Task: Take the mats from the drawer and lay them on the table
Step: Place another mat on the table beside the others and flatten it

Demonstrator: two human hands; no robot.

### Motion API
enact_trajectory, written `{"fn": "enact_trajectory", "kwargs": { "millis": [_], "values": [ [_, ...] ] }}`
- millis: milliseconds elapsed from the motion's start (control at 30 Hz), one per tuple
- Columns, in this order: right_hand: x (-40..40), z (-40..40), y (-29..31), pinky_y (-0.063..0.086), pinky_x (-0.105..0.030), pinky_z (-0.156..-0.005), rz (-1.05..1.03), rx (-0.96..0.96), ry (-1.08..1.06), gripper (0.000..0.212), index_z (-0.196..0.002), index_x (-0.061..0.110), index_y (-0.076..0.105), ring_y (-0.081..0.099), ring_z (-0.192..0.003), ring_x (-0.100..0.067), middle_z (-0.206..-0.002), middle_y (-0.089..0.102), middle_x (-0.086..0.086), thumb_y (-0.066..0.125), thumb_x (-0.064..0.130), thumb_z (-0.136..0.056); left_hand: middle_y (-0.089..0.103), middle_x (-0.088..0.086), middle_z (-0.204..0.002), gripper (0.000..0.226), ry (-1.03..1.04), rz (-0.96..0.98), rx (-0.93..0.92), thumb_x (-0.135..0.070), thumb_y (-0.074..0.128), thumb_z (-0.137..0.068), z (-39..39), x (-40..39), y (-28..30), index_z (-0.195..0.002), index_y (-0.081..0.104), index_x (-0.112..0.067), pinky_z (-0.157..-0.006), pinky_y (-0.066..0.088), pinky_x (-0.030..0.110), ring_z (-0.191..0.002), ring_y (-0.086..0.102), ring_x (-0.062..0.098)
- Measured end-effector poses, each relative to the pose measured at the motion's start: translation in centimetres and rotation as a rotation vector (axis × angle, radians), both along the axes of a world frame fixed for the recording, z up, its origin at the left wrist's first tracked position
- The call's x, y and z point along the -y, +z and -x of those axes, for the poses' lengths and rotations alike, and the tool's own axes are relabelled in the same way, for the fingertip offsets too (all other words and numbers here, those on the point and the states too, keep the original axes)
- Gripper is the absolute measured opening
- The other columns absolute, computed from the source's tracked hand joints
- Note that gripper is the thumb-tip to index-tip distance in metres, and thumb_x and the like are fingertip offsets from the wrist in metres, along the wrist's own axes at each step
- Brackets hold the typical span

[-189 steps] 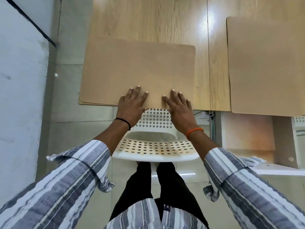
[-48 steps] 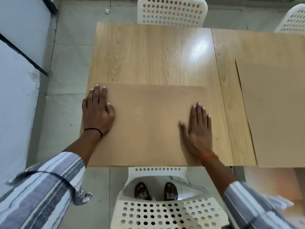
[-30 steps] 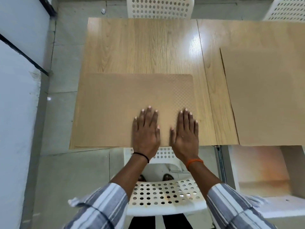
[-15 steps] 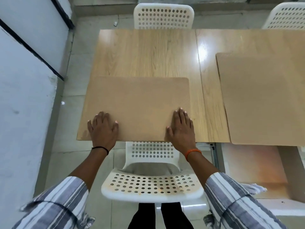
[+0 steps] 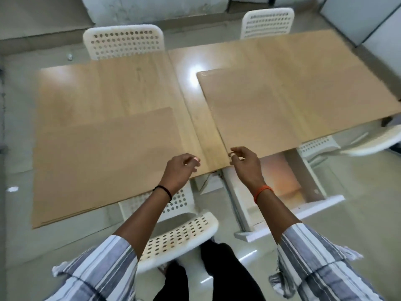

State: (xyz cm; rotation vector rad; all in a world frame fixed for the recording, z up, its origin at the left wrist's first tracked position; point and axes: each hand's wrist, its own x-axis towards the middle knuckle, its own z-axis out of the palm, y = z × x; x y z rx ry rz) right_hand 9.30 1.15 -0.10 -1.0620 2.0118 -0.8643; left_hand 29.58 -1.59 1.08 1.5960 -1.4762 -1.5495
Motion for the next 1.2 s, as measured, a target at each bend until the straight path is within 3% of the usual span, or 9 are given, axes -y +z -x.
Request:
{"fn": "enact_trajectory", "kwargs": {
  "millis": [167,300,400,433,567,633,833,1033,1200],
  "values": [
    [-0.7,6.0,-1.2,0.047,-0.041,-0.101,-0.179,0.24,-0.449,0.047,-0.138,0.007,0.045,0.054,-0.114,-0.026,-0.127,0.053,-0.011,0.057,0.018,-0.094,0.073,0.004,-0.099,0.022,-0.069,-0.086,0.023,-0.024,0.056,-0.095,6.1,-0.1,-0.6,-0.102,0.071,-0.01,-0.086,0.053,0.03,-0.087,0.071,0.016],
    [-0.4,8.4,-2.2,0.054,-0.043,-0.091,-0.288,0.617,-0.52,0.044,-0.137,-0.001,0.043,0.058,-0.113,-0.032,-0.123,0.051,-0.015,0.055,0.014,-0.097,0.068,0.002,-0.114,0.03,-0.039,-0.134,0.075,-0.029,0.056,-0.094,9.8,0.2,-1.6,-0.119,0.065,-0.016,-0.099,0.049,0.038,-0.106,0.065,0.019],
    [0.3,9.0,-2.4,0.054,-0.039,-0.083,-0.269,0.781,-0.494,0.046,-0.138,-0.006,0.041,0.061,-0.083,-0.025,-0.126,0.049,-0.019,0.053,0.012,-0.098,0.063,0.003,-0.117,0.04,0.06,-0.233,0.088,-0.029,0.053,-0.093,12.2,0.4,-2.0,-0.13,0.057,-0.014,-0.098,0.05,0.043,-0.107,0.062,0.021],
    [0.5,9.0,-2.3,0.055,-0.04,-0.084,-0.258,0.812,-0.493,0.045,-0.137,-0.007,0.041,0.062,-0.083,-0.025,-0.13,0.048,-0.021,0.053,0.012,-0.098,0.063,0.005,-0.118,0.041,0.094,-0.265,0.085,-0.029,0.054,-0.093,12.7,0.5,-2.1,-0.131,0.056,-0.013,-0.097,0.051,0.043,-0.105,0.062,0.022],
    [1.4,9.5,-1.7,0.055,-0.044,-0.089,-0.255,0.889,-0.501,0.023,-0.117,-0.004,0.045,0.061,-0.113,-0.04,-0.133,0.047,-0.027,0.05,0.01,-0.099,0.063,0.006,-0.106,0.03,0.242,-0.378,0.002,-0.024,0.053,-0.095,14.7,0.7,-2.2,-0.12,0.059,-0.009,-0.091,0.055,0.04,-0.101,0.063,0.022],
    [1.7,9.8,-1.3,0.056,-0.045,-0.089,-0.274,0.907,-0.506,0.021,-0.112,-0.003,0.043,0.062,-0.111,-0.04,-0.123,0.048,-0.025,0.05,0.011,-0.098,0.063,0.005,-0.097,0.027,0.281,-0.397,-0.031,-0.022,0.053,-0.095,15.1,1.0,-2.2,-0.117,0.059,-0.006,-0.087,0.056,0.038,-0.098,0.064,0.023],
    [2.7,10.5,-0.5,0.058,-0.044,-0.081,-0.286,0.928,-0.516,0.024,-0.115,-0.002,0.041,0.064,-0.106,-0.042,-0.116,0.047,-0.027,0.048,0.013,-0.098,0.066,0.012,-0.113,0.031,0.364,-0.453,-0.071,-0.023,0.052,-0.096,16.1,1.5,-1.8,-0.12,0.058,-0.005,-0.075,0.055,0.034,-0.1,0.067,0.025],
    [2.7,11.3,-0.4,0.061,-0.04,-0.067,-0.321,0.882,-0.496,0.029,-0.122,0.006,0.046,0.069,-0.099,-0.033,-0.127,0.054,-0.02,0.052,0.019,-0.096,0.066,0.008,-0.095,0.021,0.463,-0.47,-0.14,-0.018,0.052,-0.095,16.7,2.2,-1.3,-0.11,0.059,-0.004,-0.063,0.051,0.032,-0.074,0.063,0.019],
    [2.1,12.2,-1.0,0.059,-0.036,-0.067,-0.281,0.93,-0.483,0.024,-0.117,0.004,0.055,0.068,-0.089,-0.024,-0.107,0.063,-0.01,0.054,0.018,-0.097,0.063,0.005,-0.08,0.008,0.428,-0.431,-0.133,-0.016,0.063,-0.092,18.0,3.1,-1.0,-0.09,0.06,-0.009,-0.056,0.049,0.025,-0.06,0.063,0.015]
  ]
}}
